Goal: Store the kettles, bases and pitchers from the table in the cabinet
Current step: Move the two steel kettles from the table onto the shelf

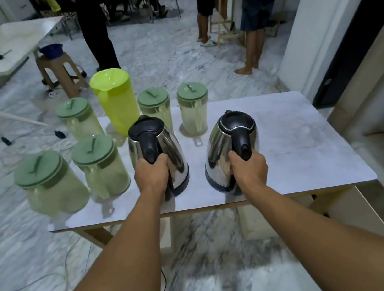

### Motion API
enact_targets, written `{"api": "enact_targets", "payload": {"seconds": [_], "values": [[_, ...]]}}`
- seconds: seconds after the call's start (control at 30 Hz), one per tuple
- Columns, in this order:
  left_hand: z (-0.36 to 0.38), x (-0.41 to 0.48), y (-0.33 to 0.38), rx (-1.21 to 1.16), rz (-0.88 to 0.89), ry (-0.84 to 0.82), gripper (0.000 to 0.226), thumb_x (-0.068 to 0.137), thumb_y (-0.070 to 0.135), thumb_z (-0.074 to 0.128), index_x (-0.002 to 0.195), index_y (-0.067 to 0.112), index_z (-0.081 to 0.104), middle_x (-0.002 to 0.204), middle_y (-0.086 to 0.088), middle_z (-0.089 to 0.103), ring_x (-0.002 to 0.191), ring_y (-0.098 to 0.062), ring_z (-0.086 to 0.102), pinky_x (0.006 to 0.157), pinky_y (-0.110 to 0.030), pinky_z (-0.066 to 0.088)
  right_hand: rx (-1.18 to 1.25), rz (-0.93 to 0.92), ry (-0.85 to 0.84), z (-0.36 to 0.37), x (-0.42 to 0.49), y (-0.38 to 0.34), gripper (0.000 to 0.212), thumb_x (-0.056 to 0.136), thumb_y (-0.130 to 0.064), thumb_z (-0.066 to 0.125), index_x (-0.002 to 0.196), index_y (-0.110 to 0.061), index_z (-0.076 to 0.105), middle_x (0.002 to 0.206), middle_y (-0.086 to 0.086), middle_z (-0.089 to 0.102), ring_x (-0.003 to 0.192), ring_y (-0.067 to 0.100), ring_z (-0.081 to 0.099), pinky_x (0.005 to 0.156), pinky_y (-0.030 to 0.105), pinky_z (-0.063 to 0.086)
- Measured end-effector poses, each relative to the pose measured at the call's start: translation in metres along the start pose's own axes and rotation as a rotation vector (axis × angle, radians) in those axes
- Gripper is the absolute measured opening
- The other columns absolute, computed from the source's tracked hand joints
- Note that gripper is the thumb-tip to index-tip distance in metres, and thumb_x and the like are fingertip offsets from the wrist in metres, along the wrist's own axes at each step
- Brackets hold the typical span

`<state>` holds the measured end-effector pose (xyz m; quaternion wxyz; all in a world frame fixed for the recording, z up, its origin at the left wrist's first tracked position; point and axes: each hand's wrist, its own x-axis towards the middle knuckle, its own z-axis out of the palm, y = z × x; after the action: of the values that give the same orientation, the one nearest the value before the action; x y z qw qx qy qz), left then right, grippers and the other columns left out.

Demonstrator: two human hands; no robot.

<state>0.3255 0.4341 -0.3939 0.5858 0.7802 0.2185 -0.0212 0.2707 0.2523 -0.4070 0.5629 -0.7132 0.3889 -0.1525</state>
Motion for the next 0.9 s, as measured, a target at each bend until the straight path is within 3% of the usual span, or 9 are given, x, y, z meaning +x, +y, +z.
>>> {"api": "enact_targets", "payload": {"seconds": [0.2, 0.3, 0.4, 0.53, 0.73, 0.9], "values": [[-0.001, -0.029, 0.028, 0.055, 0.194, -0.039, 0.034, 0.074, 0.033, 0.059, 0.088, 0.003, 0.067, 0.086, -0.014, 0.07, 0.08, -0.034, 0.061, 0.06, -0.031, 0.039, 0.029, -0.102, 0.069, -0.043, -0.014, -0.037, 0.014, 0.083, -0.024, 0.063, 0.073, -0.016, 0.055, 0.069, 0.003, 0.057, 0.07, 0.027, 0.055, 0.058, 0.029, 0.04], [-0.012, -0.053, 0.053, 0.023, 0.345, -0.089, 0.027, 0.078, 0.031, 0.06, 0.084, 0.005, 0.066, 0.082, -0.01, 0.068, 0.081, -0.033, 0.061, 0.066, -0.031, 0.041, 0.048, -0.193, 0.152, -0.069, -0.041, -0.064, 0.011, 0.079, -0.024, 0.063, 0.077, -0.014, 0.06, 0.072, 0.006, 0.062, 0.071, 0.028, 0.06, 0.058, 0.028, 0.042], [-0.029, -0.081, 0.083, 0.034, 0.514, -0.192, 0.024, 0.077, 0.033, 0.058, 0.071, 0.01, 0.062, 0.071, -0.009, 0.064, 0.074, -0.032, 0.059, 0.063, -0.031, 0.04, 0.094, -0.222, 0.288, -0.097, -0.08, -0.085, 0.009, 0.075, -0.024, 0.062, 0.074, -0.015, 0.06, 0.066, 0.004, 0.06, 0.067, 0.028, 0.061, 0.058, 0.027, 0.044], [-0.038, -0.135, 0.124, 0.048, 0.667, -0.337, 0.028, 0.077, 0.034, 0.058, 0.061, 0.011, 0.059, 0.063, -0.008, 0.06, 0.067, -0.032, 0.057, 0.053, -0.029, 0.038, 0.104, -0.224, 0.494, -0.154, -0.138, -0.106, 0.014, 0.078, -0.022, 0.064, 0.067, -0.018, 0.057, 0.058, -0.003, 0.052, 0.055, 0.017, 0.051, 0.047, 0.023, 0.034], [-0.018, -0.241, 0.156, -0.062, 0.76, -0.602, 0.033, 0.069, 0.042, 0.059, 0.071, 0.011, 0.069, 0.074, -0.012, 0.072, 0.073, -0.032, 0.069, 0.07, -0.04, 0.059, 0.135, -0.143, 0.892, -0.258, -0.215, -0.12, 0.013, 0.072, -0.028, 0.065, 0.071, -0.015, 0.066, 0.06, -0.001, 0.057, 0.062, 0.026, 0.058, 0.054, 0.026, 0.038], [0.01, -0.35, 0.172, -0.156, 0.789, -0.84, 0.04, 0.059, 0.05, 0.057, 0.069, 0.013, 0.07, 0.072, -0.011, 0.072, 0.072, -0.033, 0.071, 0.073, -0.043, 0.061, 0.056, -0.136, 1.158, -0.354, -0.279, -0.118, 0.016, 0.073, -0.032, 0.061, 0.072, -0.016, 0.064, 0.068, 0.001, 0.062, 0.064, 0.025, 0.057, 0.06, 0.03, 0.043]]}}
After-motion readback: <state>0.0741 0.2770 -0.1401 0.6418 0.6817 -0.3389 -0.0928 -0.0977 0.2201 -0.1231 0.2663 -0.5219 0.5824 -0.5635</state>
